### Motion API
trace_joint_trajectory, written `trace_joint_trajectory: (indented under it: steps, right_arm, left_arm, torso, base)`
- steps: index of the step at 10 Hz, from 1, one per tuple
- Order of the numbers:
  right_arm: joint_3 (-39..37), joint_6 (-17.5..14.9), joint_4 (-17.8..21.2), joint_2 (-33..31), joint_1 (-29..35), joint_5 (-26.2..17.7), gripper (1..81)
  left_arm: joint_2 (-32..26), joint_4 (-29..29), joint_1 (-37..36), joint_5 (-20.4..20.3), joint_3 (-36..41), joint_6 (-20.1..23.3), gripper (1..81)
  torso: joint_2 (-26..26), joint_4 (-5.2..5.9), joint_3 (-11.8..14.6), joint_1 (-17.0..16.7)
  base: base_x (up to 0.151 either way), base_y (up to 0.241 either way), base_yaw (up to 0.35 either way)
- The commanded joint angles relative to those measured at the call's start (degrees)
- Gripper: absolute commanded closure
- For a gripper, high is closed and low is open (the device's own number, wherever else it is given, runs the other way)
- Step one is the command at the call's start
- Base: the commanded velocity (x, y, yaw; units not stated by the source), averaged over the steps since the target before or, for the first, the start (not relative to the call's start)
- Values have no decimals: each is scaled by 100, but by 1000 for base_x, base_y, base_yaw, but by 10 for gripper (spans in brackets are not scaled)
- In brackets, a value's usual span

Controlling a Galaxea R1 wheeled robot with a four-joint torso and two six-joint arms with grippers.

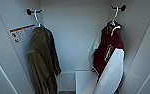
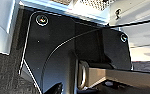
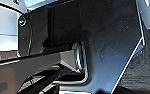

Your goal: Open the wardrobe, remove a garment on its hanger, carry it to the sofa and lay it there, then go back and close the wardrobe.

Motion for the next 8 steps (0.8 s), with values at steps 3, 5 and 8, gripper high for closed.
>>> trace_joint_trajectory:
  steps: [3,5,8]
  right_arm:
    - [19,-18,45,46,218,-295,10]
    - [27,-9,45,46,227,-295,10]
    - [10,-26,45,37,227,-295,10]
  left_arm:
    - [-60,97,-163,254,25,24,10]
    - [-69,96,-163,245,25,24,10]
    - [-60,88,-155,245,25,24,10]
  torso:
    - [0,0,0,-2]
    - [0,0,0,0]
    - [0,0,0,0]
  base:
    - [86,0,0]
    - [86,0,0]
    - [73,0,0]
